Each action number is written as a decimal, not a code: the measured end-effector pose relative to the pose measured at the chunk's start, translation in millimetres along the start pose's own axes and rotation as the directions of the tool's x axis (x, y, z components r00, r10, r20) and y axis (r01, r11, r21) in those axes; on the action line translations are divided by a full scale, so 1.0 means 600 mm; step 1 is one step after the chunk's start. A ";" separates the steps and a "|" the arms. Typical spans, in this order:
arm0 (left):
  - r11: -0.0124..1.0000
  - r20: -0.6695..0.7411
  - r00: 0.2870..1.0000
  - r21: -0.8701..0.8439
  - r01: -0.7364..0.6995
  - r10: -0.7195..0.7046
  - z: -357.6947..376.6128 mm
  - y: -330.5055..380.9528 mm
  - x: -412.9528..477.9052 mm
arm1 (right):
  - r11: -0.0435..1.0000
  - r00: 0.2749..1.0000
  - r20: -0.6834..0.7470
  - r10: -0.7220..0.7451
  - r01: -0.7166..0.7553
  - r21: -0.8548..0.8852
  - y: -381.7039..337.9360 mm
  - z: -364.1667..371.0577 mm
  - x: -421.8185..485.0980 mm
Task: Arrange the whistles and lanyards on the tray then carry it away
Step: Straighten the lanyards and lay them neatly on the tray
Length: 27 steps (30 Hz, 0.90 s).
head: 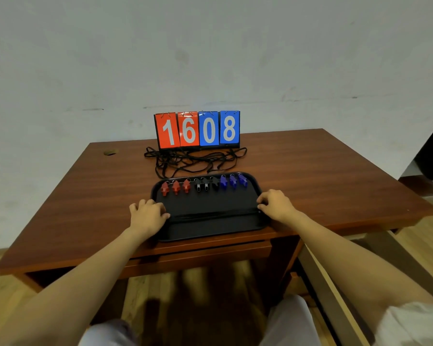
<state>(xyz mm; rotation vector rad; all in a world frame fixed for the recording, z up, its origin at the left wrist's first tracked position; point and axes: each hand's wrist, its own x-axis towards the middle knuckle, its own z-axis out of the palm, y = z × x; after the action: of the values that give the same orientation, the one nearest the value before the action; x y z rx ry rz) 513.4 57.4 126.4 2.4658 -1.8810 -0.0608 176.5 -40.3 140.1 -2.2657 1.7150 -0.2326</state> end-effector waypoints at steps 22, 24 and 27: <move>0.936 -0.043 0.952 -0.172 -0.307 0.304 0.003 0.117 0.035 | 0.954 0.956 0.032 -0.293 0.294 -0.062 -0.090 0.009 0.060; 0.935 -0.064 0.954 -0.191 -0.299 0.292 -0.006 0.133 0.065 | 0.959 0.959 0.004 -0.282 0.282 -0.017 -0.102 0.003 0.086; 0.941 -0.107 0.961 -0.202 -0.270 0.253 -0.026 0.147 0.116 | 0.968 0.968 -0.034 -0.247 0.249 0.040 -0.111 -0.005 0.135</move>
<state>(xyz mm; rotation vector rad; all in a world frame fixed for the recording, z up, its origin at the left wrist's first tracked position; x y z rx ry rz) 447.8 -32.7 146.1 2.0326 -2.0304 -0.1459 258.6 -101.6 161.0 -2.4526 1.4204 -0.3531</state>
